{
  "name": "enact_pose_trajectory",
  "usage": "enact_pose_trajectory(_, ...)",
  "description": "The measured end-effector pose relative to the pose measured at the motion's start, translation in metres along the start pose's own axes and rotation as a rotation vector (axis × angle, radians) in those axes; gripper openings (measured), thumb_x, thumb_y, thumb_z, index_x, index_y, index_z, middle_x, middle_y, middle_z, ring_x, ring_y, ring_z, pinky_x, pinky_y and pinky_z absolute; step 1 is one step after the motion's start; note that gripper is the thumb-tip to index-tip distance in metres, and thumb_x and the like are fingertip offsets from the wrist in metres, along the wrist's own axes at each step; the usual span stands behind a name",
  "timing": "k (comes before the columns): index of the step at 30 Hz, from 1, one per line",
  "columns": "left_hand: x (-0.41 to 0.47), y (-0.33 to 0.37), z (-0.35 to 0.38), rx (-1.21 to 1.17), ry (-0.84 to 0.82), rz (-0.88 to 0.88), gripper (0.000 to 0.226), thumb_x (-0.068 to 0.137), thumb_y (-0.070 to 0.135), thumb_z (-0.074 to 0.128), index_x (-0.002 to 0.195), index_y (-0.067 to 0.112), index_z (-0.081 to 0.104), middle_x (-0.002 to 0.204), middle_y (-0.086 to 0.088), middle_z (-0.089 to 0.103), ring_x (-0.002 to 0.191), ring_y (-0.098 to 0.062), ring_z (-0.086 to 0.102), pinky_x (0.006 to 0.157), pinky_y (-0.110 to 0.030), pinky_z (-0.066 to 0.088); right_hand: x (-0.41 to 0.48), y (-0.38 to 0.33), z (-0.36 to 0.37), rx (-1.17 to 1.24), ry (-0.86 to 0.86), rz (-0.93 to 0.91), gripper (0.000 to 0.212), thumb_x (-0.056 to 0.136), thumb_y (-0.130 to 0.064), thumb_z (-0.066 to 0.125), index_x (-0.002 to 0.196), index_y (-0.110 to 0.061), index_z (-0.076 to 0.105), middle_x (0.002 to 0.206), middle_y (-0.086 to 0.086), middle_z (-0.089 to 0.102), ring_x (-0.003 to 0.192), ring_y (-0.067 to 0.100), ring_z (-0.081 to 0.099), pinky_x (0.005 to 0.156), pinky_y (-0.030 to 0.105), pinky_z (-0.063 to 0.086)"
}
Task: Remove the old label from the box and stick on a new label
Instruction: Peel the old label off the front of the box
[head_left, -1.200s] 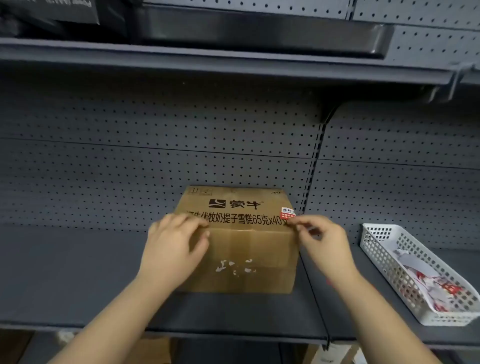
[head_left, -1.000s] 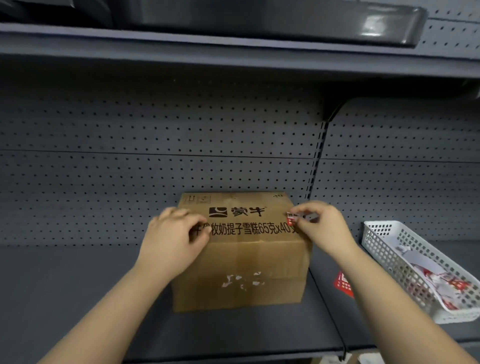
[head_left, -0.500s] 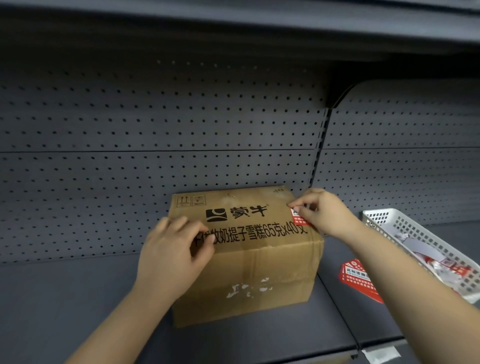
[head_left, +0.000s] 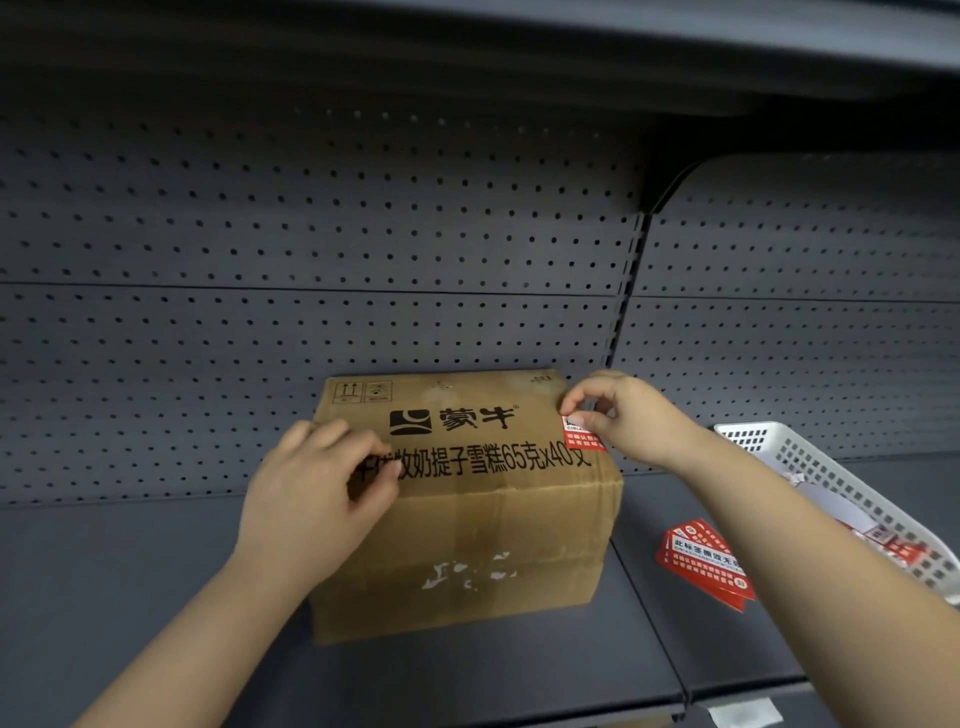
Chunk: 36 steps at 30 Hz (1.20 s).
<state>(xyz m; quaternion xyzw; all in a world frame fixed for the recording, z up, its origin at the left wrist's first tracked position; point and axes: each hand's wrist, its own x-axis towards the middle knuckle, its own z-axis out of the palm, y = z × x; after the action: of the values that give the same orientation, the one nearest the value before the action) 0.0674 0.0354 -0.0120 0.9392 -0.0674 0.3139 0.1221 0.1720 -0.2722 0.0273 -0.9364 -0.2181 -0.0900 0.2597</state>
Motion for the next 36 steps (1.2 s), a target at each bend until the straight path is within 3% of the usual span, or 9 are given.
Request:
enact_pose_trajectory(5, -0.001, 0.000, 0.001, -0.007, 0.007, -0.009, 0.045, 0.081, 0.054, 0.041, 0.089, 0.025, 0.074, 0.082, 0.009, 0.068, 0.084, -0.020, 0.057, 0.060, -0.027, 0.044, 0.005, 0.003, 0.001, 0.011, -0.006, -0.021, 0.003, 0.085, -0.020, 0.068, 0.086, -0.023, 0.068, 0.095, -0.002, 0.062, 0.087, 0.013, 0.057, 0.070, 0.020, 0.039)
enact_pose_trajectory(10, -0.001, 0.000, 0.001, -0.013, 0.018, -0.016, 0.045, 0.081, 0.055, 0.041, 0.089, 0.025, 0.074, 0.083, 0.011, 0.069, 0.085, -0.019, 0.056, 0.060, -0.027, 0.043, 0.007, 0.003, 0.002, 0.009, -0.017, -0.034, 0.003, 0.085, -0.020, 0.068, 0.088, -0.021, 0.069, 0.094, -0.006, 0.060, 0.082, 0.000, 0.052, 0.068, 0.012, 0.035)
enact_pose_trajectory(15, -0.001, 0.002, 0.000, -0.011, 0.030, -0.017, 0.043, 0.080, 0.054, 0.041, 0.087, 0.026, 0.073, 0.082, 0.011, 0.067, 0.083, -0.017, 0.054, 0.055, -0.023, 0.037, 0.009, 0.003, 0.001, -0.002, -0.038, -0.038, 0.003, 0.085, -0.019, 0.067, 0.086, -0.022, 0.067, 0.096, -0.004, 0.060, 0.081, 0.000, 0.051, 0.068, 0.014, 0.036)
enact_pose_trajectory(21, -0.001, 0.003, -0.003, -0.002, 0.030, -0.022, 0.042, 0.081, 0.055, 0.040, 0.086, 0.029, 0.072, 0.082, 0.014, 0.067, 0.082, -0.015, 0.054, 0.050, -0.013, 0.028, 0.014, 0.003, -0.002, -0.051, -0.151, -0.046, 0.006, 0.088, -0.018, 0.062, 0.088, -0.023, 0.061, 0.102, -0.002, 0.054, 0.091, 0.007, 0.047, 0.080, 0.023, 0.033)
enact_pose_trajectory(28, -0.001, 0.004, -0.003, 0.004, 0.024, -0.017, 0.042, 0.081, 0.055, 0.040, 0.086, 0.028, 0.072, 0.082, 0.013, 0.067, 0.081, -0.016, 0.055, 0.050, -0.014, 0.029, 0.018, 0.004, -0.005, 0.019, -0.203, -0.029, 0.015, 0.089, -0.013, 0.061, 0.081, -0.024, 0.055, 0.094, -0.005, 0.053, 0.086, 0.011, 0.051, 0.072, 0.020, 0.038)
enact_pose_trajectory(32, -0.001, 0.003, -0.002, 0.008, 0.025, -0.015, 0.042, 0.081, 0.055, 0.041, 0.086, 0.028, 0.073, 0.082, 0.012, 0.067, 0.081, -0.017, 0.056, 0.051, -0.020, 0.036, 0.015, 0.009, -0.003, 0.154, -0.101, -0.031, 0.008, 0.084, -0.012, 0.069, 0.089, -0.019, 0.069, 0.090, -0.009, 0.060, 0.078, 0.001, 0.055, 0.067, 0.008, 0.039)
enact_pose_trajectory(36, -0.001, 0.002, 0.000, -0.002, 0.029, -0.013, 0.044, 0.081, 0.055, 0.041, 0.086, 0.027, 0.074, 0.082, 0.012, 0.067, 0.080, -0.016, 0.054, 0.052, -0.023, 0.039, 0.018, 0.010, -0.006, 0.141, -0.101, -0.058, 0.002, 0.079, -0.016, 0.074, 0.082, -0.017, 0.074, 0.083, -0.013, 0.064, 0.078, 0.000, 0.058, 0.072, 0.014, 0.040)
